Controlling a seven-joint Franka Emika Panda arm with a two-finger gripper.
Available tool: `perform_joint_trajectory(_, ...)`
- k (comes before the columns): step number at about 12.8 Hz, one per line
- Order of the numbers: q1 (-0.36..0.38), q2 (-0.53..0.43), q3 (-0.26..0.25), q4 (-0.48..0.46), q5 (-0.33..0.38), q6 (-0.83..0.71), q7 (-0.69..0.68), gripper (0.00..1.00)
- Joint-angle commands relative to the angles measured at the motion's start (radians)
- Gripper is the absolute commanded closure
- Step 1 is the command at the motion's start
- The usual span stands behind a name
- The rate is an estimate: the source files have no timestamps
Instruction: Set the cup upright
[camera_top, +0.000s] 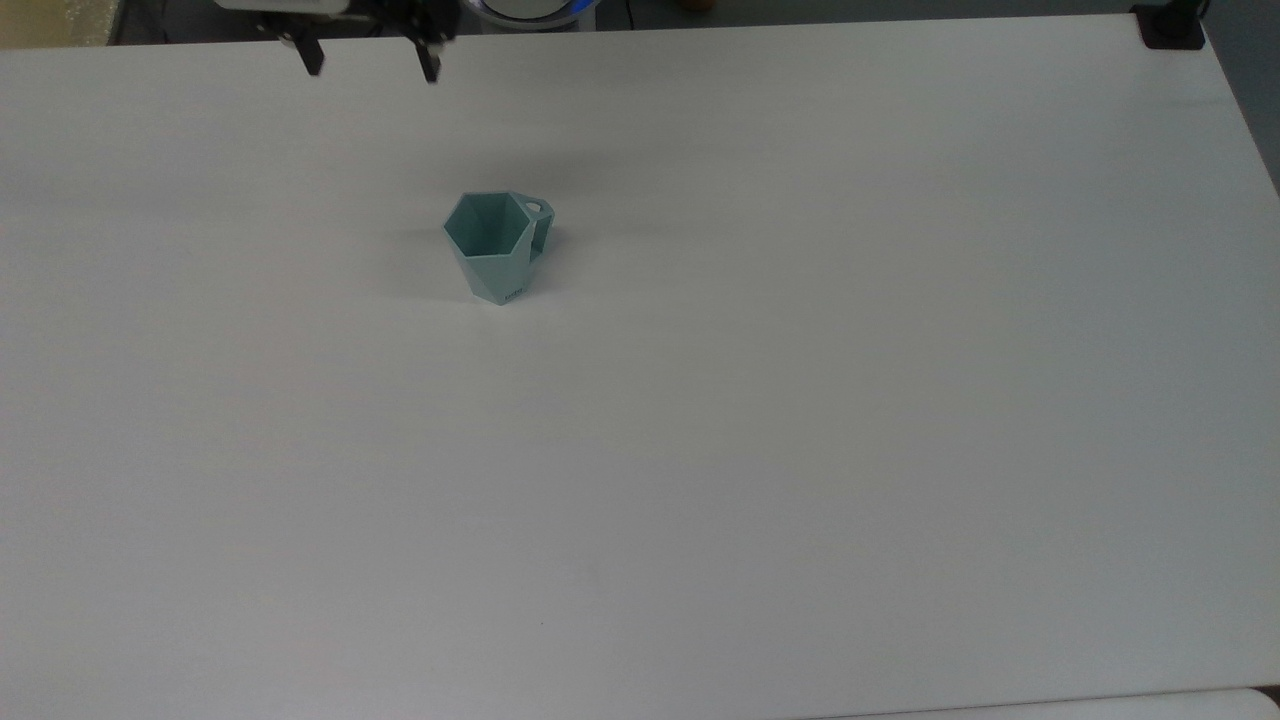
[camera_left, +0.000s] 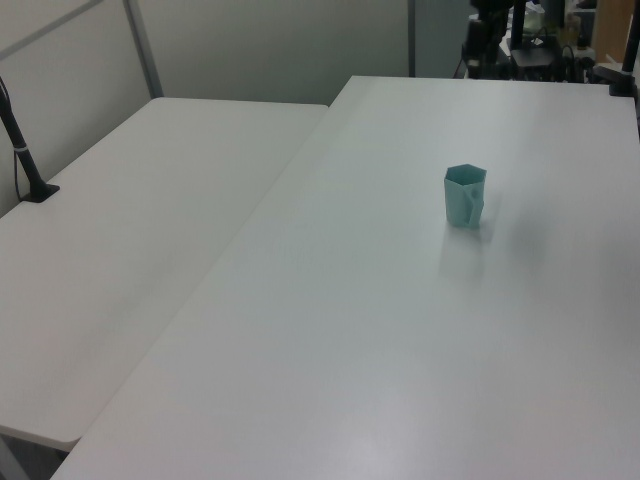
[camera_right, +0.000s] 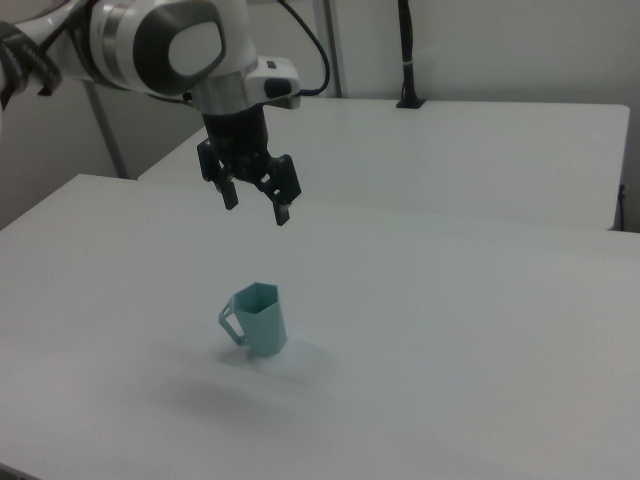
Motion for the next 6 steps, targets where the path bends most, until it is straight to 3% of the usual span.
perform_joint_trajectory(1,-0.032,-0.007,-0.008,0.056,-0.014,-0.093,-0.109,0.00)
perform_joint_trajectory(6,-0.029,-0.014,-0.006,0.058,-0.017,-0.084,-0.062,0.00)
